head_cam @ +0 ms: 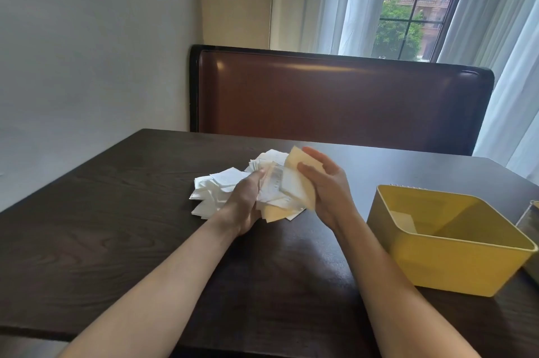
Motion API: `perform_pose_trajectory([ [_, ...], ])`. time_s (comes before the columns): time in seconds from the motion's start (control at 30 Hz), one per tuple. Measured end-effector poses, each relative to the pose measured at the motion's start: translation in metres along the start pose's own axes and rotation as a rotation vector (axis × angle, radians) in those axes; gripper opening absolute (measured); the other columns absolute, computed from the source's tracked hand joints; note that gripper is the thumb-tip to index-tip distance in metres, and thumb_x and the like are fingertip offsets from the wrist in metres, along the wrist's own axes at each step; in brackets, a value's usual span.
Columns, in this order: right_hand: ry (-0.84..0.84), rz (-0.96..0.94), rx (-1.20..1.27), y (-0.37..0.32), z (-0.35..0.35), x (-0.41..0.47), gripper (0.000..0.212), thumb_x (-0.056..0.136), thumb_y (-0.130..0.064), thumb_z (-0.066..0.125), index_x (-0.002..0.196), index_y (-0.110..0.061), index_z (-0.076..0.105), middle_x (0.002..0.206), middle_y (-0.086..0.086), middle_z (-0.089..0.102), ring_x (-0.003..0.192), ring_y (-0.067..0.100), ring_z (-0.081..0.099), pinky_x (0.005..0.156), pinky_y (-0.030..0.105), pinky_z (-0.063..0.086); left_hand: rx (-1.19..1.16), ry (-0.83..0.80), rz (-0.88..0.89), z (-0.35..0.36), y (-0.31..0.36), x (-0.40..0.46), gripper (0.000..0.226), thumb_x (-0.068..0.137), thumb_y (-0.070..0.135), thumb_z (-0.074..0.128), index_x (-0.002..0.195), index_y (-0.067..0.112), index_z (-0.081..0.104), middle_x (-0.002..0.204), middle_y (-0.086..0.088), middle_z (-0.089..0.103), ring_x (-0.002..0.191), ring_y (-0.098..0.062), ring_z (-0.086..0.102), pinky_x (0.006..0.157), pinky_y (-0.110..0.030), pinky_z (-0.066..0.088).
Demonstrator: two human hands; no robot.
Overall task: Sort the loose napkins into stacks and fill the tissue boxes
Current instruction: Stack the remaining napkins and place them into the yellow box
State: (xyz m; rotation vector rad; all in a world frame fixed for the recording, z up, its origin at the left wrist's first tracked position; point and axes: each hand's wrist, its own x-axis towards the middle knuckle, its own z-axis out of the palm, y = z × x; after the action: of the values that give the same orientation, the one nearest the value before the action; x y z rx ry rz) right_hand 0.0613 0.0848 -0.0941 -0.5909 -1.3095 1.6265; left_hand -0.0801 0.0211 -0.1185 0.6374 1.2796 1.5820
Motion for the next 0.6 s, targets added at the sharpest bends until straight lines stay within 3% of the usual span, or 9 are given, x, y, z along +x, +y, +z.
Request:
perform_pose_trajectory([
  [0.07, 0.08, -0.062, -0.213, 0.009, 0.0, 0.002, 0.022, 0.088, -0.012, 0.072, 0.106, -0.023, 0.071, 0.109, -0.001, 0.067, 0.099, 0.021, 0.063, 0.066, 0.023, 0.056, -0.021, -0.08, -0.008, 0.002, 0.0, 0.0, 0.047, 0.108, 0.041, 0.032, 0.132, 0.014, 0.062, 0.122, -0.01, 0.072, 0.112, -0.03, 0.068, 0.09, -0.042, 0.055],
  [0.13, 0.116, -0.081, -0.263, 0.014, -0.001, 0.003, 0.019, 0.086, -0.012, 0.074, 0.104, -0.019, 0.072, 0.107, 0.0, 0.067, 0.094, 0.017, 0.063, 0.059, 0.015, 0.051, 0.003, -0.156, -0.006, 0.003, 0.002, -0.005, 0.045, 0.108, 0.04, 0.032, 0.13, 0.016, 0.062, 0.118, -0.008, 0.072, 0.105, -0.025, 0.069, 0.088, -0.038, 0.054],
  [0.3, 0.18, -0.104, -0.242, 0.016, -0.003, 0.005, 0.013, 0.089, -0.014, 0.07, 0.102, -0.015, 0.074, 0.102, 0.001, 0.07, 0.092, 0.017, 0.066, 0.059, 0.016, 0.054, 0.188, -0.339, 0.072, 0.0, -0.004, -0.007, 0.026, 0.096, 0.011, 0.061, 0.122, 0.007, 0.063, 0.115, -0.02, 0.07, 0.097, -0.026, 0.07, 0.084, -0.039, 0.058],
  [0.4, 0.117, -0.099, -0.3, 0.015, -0.005, 0.009, 0.024, 0.09, -0.019, 0.071, 0.114, -0.018, 0.069, 0.11, -0.003, 0.067, 0.099, 0.015, 0.064, 0.068, 0.018, 0.056, 0.213, -0.276, 0.149, -0.002, -0.004, -0.005, 0.043, 0.075, 0.012, 0.07, 0.117, 0.008, 0.063, 0.104, -0.014, 0.072, 0.089, -0.024, 0.072, 0.072, -0.035, 0.059],
  [0.6, -0.033, -0.068, -0.29, 0.014, -0.007, 0.01, 0.044, 0.088, -0.022, 0.073, 0.129, -0.029, 0.058, 0.122, -0.003, 0.061, 0.11, 0.019, 0.059, 0.083, 0.031, 0.059, 0.216, -0.169, 0.341, -0.008, 0.006, -0.003, 0.047, 0.068, 0.016, 0.074, 0.114, 0.01, 0.07, 0.098, -0.008, 0.074, 0.087, -0.022, 0.07, 0.077, -0.037, 0.055],
])
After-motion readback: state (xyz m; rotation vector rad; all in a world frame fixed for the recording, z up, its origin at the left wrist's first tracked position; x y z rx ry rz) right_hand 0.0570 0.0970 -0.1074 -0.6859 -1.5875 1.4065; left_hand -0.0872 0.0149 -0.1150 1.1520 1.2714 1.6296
